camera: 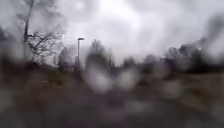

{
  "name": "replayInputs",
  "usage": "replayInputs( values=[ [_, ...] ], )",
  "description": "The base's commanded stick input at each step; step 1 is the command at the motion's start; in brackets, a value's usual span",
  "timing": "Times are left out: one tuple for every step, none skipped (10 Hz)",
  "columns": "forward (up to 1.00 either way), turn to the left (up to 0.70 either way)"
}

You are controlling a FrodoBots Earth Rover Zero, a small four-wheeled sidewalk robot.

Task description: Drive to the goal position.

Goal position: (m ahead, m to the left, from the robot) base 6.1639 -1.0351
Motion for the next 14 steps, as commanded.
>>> replayInputs(
  values=[
    [1.0,0.0],
    [1.0,0.02],
    [1.0,0.27],
    [1.0,0.4],
    [1.0,0.4],
    [1.0,0.35],
    [1.0,0.24],
    [1.0,0.12],
    [1.0,0.0],
    [1.0,0.0],
    [1.0,0.0],
    [1.0,0.0],
    [1.0,0.0],
    [1.0,0.0]
  ],
)
